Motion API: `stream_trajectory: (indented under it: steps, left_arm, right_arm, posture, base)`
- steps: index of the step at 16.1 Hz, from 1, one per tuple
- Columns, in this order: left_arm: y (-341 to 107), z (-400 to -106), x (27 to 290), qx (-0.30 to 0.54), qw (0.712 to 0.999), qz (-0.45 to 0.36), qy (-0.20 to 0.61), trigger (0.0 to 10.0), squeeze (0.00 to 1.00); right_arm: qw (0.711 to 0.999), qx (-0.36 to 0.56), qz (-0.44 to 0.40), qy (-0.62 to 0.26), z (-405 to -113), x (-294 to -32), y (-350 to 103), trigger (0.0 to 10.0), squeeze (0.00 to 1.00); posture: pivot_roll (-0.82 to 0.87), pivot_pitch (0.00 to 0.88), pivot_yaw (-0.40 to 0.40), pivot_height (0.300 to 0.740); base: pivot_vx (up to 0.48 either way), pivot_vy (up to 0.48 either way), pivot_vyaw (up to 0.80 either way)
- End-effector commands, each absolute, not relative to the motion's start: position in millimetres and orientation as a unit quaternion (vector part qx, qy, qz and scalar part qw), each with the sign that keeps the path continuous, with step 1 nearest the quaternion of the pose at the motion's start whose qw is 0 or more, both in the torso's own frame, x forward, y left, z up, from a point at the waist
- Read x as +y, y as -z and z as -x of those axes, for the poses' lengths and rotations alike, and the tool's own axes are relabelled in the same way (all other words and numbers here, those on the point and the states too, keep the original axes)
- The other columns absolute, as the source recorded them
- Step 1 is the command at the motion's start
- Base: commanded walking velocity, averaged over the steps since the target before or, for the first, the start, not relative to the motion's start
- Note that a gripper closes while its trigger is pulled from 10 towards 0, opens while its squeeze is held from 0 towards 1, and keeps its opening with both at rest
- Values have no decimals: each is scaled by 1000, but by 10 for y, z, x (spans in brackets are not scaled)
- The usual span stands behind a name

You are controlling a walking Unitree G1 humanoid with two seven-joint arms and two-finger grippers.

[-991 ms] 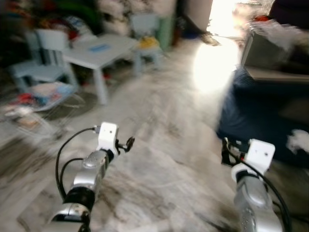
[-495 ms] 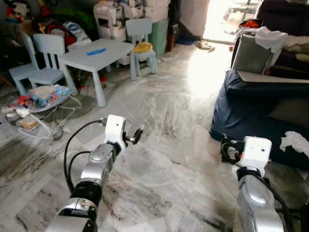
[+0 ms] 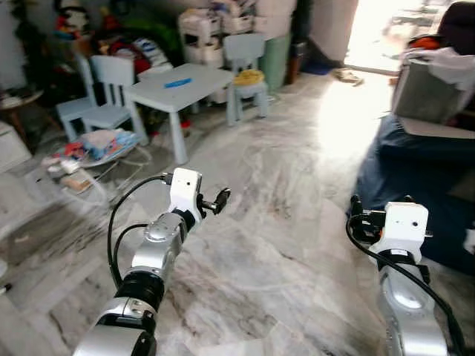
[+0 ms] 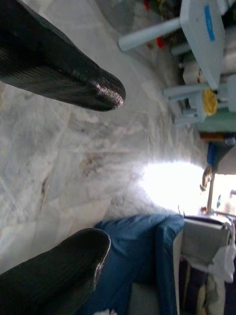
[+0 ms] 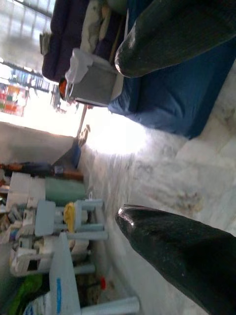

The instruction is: Hang keys on a hook

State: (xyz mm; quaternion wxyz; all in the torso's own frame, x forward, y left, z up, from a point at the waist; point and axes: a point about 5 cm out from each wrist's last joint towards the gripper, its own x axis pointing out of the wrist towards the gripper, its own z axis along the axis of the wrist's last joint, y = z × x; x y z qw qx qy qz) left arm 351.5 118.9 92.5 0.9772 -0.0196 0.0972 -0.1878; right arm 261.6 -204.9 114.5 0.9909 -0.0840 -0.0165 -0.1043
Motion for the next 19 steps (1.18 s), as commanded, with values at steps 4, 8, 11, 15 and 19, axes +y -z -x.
stream_trajectory:
  steps: [4, 8, 11, 15, 19]
  left_arm:
    - [-873, -3506, 1241, 111, 976, 12, 186, 10000, 0]
    - [-695, -3478, 1428, 148, 978, -5, 149, 10000, 0]
    - [-643, -3464, 1527, 148, 982, -10, 119, 10000, 0]
    - [-860, -3554, 1525, 60, 994, -12, 85, 10000, 0]
    - [-986, -3615, 1486, 23, 997, -12, 78, 10000, 0]
  right_arm:
    - [992, -16, 89, 88, -2644, -2011, -1075, 10000, 0]
    - [992, -3, 92, 91, -2657, -2152, -919, 10000, 0]
    - [990, -13, 107, 86, -2678, -2199, -888, 10000, 0]
    - [980, -89, 137, 112, -2803, -2199, -1165, 10000, 0]
    - [976, -122, 138, 113, -2853, -2197, -1314, 10000, 0]
  posture:
    - [6, 0, 3, 740]
    - [-5, 0, 4, 740]
    - [-12, 0, 6, 740]
    - [-17, 0, -7, 740]
    - [-31, 0, -10, 740]
  base:
    - [324, 0, 0]
    - [308, 0, 0]
    - [184, 0, 0]
    - [0, 0, 0]
    - [0, 0, 0]
